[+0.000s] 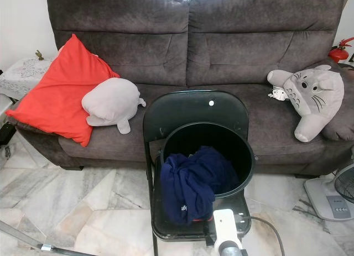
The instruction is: Hang hanger
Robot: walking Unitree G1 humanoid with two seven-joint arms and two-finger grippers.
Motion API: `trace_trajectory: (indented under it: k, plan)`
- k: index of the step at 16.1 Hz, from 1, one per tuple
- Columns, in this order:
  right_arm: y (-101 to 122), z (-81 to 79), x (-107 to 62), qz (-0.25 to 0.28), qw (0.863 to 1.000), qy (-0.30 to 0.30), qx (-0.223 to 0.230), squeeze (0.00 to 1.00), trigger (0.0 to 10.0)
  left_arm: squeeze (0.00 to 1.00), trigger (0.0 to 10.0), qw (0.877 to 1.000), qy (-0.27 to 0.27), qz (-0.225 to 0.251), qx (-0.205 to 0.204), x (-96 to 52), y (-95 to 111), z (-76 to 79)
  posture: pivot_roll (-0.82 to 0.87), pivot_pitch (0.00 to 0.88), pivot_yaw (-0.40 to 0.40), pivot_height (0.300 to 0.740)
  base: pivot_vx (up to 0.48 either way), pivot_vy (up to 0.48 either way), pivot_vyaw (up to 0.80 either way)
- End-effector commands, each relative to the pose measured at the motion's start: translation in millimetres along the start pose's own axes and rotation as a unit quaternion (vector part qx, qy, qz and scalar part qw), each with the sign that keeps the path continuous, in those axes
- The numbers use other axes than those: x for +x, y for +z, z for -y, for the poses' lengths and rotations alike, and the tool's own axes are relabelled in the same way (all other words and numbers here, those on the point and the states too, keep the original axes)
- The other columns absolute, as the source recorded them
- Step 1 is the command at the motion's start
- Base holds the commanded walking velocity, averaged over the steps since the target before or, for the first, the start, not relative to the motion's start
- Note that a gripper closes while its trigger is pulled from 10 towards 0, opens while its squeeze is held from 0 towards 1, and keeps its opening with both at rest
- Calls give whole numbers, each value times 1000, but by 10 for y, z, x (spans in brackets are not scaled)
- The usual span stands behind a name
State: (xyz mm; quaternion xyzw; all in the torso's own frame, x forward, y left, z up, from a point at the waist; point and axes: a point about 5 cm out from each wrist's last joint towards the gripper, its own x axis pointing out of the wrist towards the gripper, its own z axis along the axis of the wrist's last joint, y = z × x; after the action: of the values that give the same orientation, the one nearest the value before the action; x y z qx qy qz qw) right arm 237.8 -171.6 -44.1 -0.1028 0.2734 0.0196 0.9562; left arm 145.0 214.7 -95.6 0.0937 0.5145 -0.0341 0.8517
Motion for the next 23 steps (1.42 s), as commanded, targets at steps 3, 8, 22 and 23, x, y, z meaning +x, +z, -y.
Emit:
trace_trajectory:
  k: [3,8,22,23]
  plan:
    - [17,-97,-31,29,999,21,-17,0,10000,0,10000,1000,4,-16,11,-14,-79,-26,-25,84,64,740,0,0,0]
    - [170,-66,-57,103,994,21,-35,0,10000,0,10000,1000,2,-16,14,-13,-79,-16,-67,82,41,740,0,0,0]
    - [363,12,-650,221,970,1,-101,0,10000,0,10000,1000,-5,-13,28,-4,-50,16,-119,63,16,740,0,0,0]
    - [414,53,-661,224,969,-13,-105,0,10000,0,10000,999,-6,-13,28,-4,-48,19,-120,63,16,740,0,0,0]
